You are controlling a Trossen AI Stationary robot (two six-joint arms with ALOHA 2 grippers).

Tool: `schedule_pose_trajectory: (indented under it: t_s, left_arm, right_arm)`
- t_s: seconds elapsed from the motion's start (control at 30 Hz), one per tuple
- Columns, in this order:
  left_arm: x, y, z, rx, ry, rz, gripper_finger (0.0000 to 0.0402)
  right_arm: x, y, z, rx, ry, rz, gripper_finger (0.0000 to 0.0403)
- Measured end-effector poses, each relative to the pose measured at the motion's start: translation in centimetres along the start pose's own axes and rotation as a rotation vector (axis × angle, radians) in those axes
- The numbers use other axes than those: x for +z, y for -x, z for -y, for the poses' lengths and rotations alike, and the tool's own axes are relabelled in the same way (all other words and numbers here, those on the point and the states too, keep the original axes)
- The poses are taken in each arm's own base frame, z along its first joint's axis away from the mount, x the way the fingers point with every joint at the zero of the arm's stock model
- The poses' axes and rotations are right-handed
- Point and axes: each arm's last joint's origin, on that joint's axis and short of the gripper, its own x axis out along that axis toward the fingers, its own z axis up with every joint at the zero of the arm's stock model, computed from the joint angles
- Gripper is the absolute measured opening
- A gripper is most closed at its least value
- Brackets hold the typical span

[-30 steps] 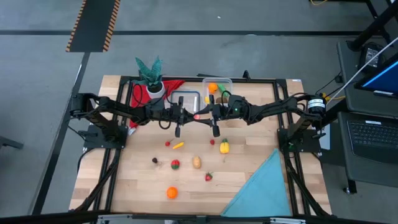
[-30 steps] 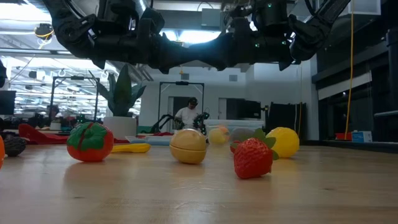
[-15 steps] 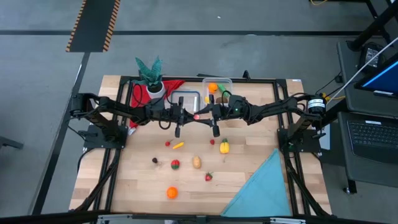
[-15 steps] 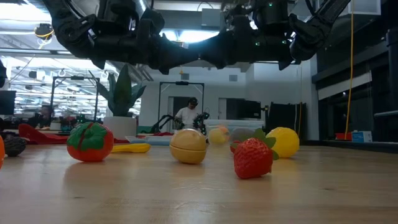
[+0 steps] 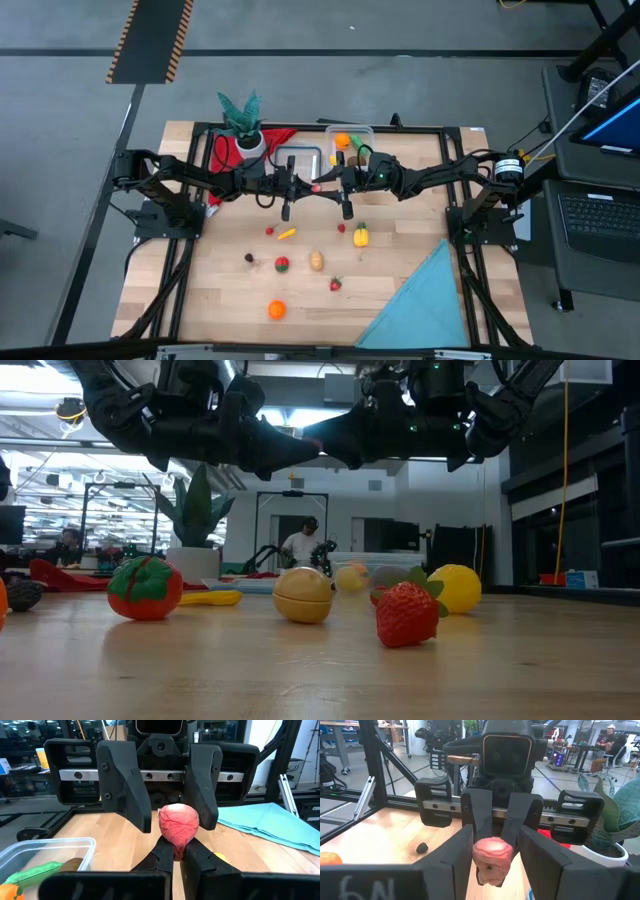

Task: Pick and placing Produce into tupperware
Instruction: Put the peach into the transparent bin

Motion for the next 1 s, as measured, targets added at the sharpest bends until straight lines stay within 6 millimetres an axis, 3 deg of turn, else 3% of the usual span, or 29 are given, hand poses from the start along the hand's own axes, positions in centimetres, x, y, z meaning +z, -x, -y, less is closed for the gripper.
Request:
schedule_pose_trajectory:
  t_s: [0.8,1.0]
  left_arm:
    - [-0.05,0.0,0.0,-0.004,0.002,-0.005,0.0005]
    - [-0.06,-0.01,0.01,-0.005,0.006,-0.006,0.0032]
  right_arm:
    - [-0.21,0.01,-0.01,0.002,0.0,-0.021,0.0097]
    - [-0.2,0.01,-0.01,0.002,0.001,-0.02,0.0076]
